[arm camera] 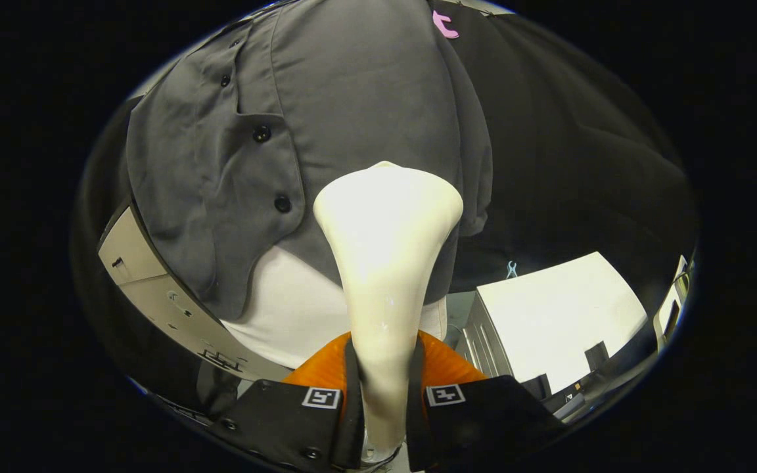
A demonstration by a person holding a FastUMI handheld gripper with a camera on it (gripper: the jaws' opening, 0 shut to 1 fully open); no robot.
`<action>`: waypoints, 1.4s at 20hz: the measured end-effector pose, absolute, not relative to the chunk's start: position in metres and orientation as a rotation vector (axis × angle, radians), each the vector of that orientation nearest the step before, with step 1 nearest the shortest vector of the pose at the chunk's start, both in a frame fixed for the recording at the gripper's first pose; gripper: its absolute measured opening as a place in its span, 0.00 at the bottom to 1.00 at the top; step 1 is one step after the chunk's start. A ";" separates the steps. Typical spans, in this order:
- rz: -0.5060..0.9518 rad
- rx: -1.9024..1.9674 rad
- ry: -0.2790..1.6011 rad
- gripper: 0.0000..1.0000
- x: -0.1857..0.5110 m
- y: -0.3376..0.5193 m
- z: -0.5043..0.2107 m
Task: Iron the clothes twice with a garment steamer, once on the left side and once on the right side.
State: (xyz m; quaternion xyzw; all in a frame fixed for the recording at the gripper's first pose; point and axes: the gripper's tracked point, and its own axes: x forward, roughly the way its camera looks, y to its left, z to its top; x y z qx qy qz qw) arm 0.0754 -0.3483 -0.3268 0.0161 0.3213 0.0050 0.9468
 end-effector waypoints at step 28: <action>-0.022 0.010 0.345 0.33 0.019 -0.314 -0.086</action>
